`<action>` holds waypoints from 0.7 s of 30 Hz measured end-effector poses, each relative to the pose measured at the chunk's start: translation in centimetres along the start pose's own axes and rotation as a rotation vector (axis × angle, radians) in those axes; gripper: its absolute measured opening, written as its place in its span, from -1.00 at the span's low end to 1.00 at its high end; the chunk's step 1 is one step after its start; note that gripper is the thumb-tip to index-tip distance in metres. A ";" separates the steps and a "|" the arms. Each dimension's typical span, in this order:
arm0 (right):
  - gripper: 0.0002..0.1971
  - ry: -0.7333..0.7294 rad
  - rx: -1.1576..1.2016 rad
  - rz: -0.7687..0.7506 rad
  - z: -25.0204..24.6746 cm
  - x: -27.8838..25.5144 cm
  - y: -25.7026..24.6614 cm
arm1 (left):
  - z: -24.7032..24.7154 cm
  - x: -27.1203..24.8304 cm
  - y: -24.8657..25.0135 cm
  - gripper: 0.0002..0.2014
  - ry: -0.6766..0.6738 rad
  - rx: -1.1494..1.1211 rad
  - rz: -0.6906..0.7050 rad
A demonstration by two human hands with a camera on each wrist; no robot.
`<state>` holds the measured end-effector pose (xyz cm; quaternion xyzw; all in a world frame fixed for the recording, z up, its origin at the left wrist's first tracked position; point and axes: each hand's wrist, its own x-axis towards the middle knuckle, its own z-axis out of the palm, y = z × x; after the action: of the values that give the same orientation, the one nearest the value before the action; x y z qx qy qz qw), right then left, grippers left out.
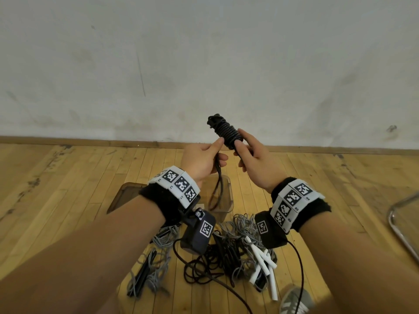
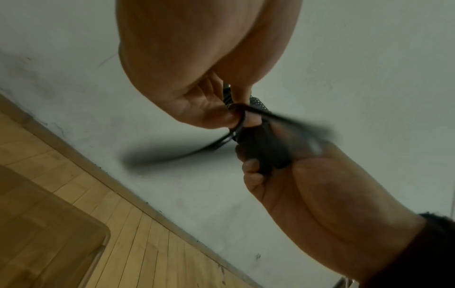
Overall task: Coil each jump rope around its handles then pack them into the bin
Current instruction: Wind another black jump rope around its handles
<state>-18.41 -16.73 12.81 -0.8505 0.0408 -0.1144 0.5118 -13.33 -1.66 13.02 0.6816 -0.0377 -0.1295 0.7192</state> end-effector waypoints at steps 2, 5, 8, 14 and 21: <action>-0.39 0.014 -0.056 -0.026 -0.1 0.0 0.0 | 0.2 0.0 -0.1 -0.74 0.015 0.000 0.017; -0.35 0.044 -0.181 -0.064 -0.3 0.1 0.3 | 0.4 -0.2 0.0 -0.76 -0.001 0.011 0.012; -0.33 0.077 -0.258 -0.082 -0.4 0.1 0.4 | 0.5 -0.2 0.4 -0.67 -0.009 0.057 0.023; -0.35 0.127 -0.165 -0.112 0.0 -0.2 0.1 | 0.1 -0.1 0.0 -0.69 -0.007 0.093 0.091; -0.41 -0.055 0.454 0.147 -0.9 -0.9 -1.7 | 0.0 -0.3 0.3 -0.74 -0.109 -0.007 0.069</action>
<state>-19.61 -16.54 14.56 -0.7112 0.0618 -0.0601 0.6977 -13.56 -1.58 13.39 0.6695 -0.0996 -0.1416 0.7223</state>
